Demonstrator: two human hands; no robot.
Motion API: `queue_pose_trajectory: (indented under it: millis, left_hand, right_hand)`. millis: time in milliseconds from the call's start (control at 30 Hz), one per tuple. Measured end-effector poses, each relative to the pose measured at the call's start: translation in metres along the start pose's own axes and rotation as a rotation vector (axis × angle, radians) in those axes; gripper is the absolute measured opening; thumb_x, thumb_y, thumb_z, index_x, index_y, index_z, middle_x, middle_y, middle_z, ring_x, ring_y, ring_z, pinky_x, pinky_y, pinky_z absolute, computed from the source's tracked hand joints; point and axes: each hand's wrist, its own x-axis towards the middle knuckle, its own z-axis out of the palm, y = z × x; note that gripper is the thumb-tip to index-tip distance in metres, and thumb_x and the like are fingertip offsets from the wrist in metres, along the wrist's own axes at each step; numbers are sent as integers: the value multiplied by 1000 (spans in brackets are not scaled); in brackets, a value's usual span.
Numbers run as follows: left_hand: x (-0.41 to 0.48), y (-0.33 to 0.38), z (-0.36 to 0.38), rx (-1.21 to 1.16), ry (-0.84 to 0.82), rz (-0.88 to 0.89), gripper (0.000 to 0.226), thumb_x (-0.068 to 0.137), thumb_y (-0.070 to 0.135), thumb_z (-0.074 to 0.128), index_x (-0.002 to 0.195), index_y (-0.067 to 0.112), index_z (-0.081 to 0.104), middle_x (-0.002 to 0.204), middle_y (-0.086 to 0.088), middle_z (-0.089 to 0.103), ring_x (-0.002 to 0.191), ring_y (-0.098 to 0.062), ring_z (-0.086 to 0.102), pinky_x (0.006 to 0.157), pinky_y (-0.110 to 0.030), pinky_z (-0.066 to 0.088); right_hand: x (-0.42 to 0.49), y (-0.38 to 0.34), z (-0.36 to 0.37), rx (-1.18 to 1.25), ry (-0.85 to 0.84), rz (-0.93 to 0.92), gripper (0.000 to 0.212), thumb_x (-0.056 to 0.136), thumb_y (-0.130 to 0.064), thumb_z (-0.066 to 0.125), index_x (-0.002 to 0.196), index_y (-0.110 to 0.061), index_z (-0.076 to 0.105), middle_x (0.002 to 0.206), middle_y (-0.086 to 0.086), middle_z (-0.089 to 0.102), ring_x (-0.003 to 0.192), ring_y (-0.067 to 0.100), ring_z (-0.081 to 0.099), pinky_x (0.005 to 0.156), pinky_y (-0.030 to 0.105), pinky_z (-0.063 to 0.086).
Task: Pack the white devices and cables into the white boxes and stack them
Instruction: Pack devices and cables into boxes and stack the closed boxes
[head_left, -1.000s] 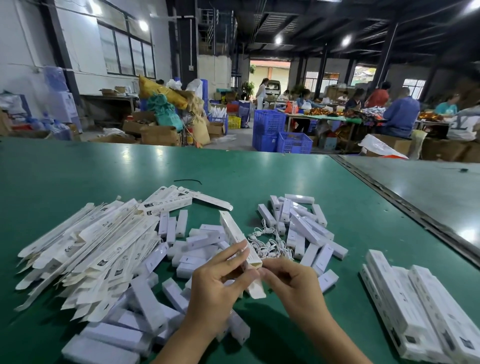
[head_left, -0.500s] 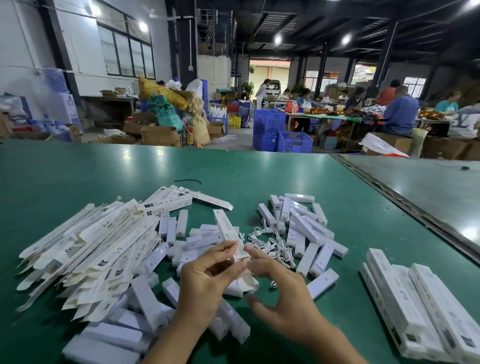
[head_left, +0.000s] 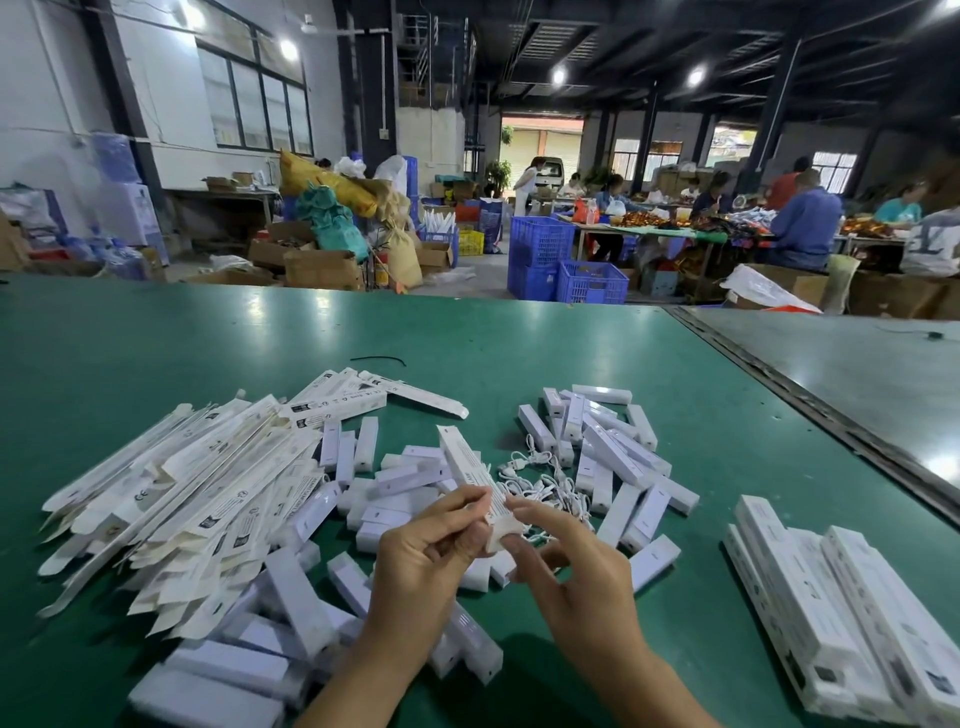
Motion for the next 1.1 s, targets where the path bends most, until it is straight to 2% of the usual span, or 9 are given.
queue_pose_trajectory:
  millis: [100,200,367,633,733,833,967,1033,1100]
  left_hand:
    - [1,0,1,1,7,4,25,79,16,68,99,28,77,115,14,72,103,-4,70,78,-21,58]
    - [1,-1,2,15,8,-4,25,79,17,67,101,25,76,116,17,72,100,-3,70,79,-22,58]
    - [1,-2,1,39,8,-3,25,80,20,67,101,29,76,116,18,71,105,-3,69,79,-21,58]
    - [-1,0,0,57,-48,-34,29,77,27,73,105,31,75,122,20,68,109,-11,69,85,-28,58]
    - [0,2,-1,75,-58,-18,37,70,25,79,107,25,74,121,18,69,107,-8,68,83,-20,56]
    - [0,4,0,101,-56,3,34,70,24,79,104,23,75,118,16,70,102,-7,69,80,-16,55]
    - [-1,5,-1,99,-44,-8,28,70,24,79,98,23,78,111,12,73,98,-9,71,78,-18,55]
    - [-1,7,0,96,-56,-22,23,70,26,78,94,26,79,110,10,74,98,-11,71,79,-20,55]
    - [-2,8,0,107,-63,-26,18,72,26,76,89,29,80,108,9,75,98,-12,72,79,-21,56]
  right_hand:
    - [2,-1,0,-7,26,-30,18,89,-26,65,106,-29,61,115,-14,67,53,2,63,53,17,53]
    - [3,-2,-2,-19,17,-27,17,87,-21,67,102,-27,63,114,-10,69,52,3,63,55,18,54]
    - [1,1,-3,-65,10,-24,11,81,-7,73,93,-7,75,109,1,73,66,-11,62,62,9,51]
    - [2,3,-6,-43,0,-56,12,85,-12,70,93,-6,77,107,6,73,83,1,70,67,22,59]
    - [4,5,-8,-53,-8,-90,12,84,-11,70,93,-6,77,108,3,72,95,3,69,77,22,58]
    - [4,6,-8,19,-43,-85,10,83,-5,71,92,-5,76,107,1,73,97,2,69,78,22,58]
    - [6,1,-11,243,-81,191,16,79,-16,75,94,-22,75,96,-9,75,82,13,72,72,32,60]
    - [8,-1,-13,379,-93,364,26,74,-21,78,96,-33,71,94,-6,76,77,17,72,70,30,59]
    - [8,-1,-13,448,-87,425,30,72,-21,80,95,-36,68,94,-1,75,75,18,71,69,27,58]
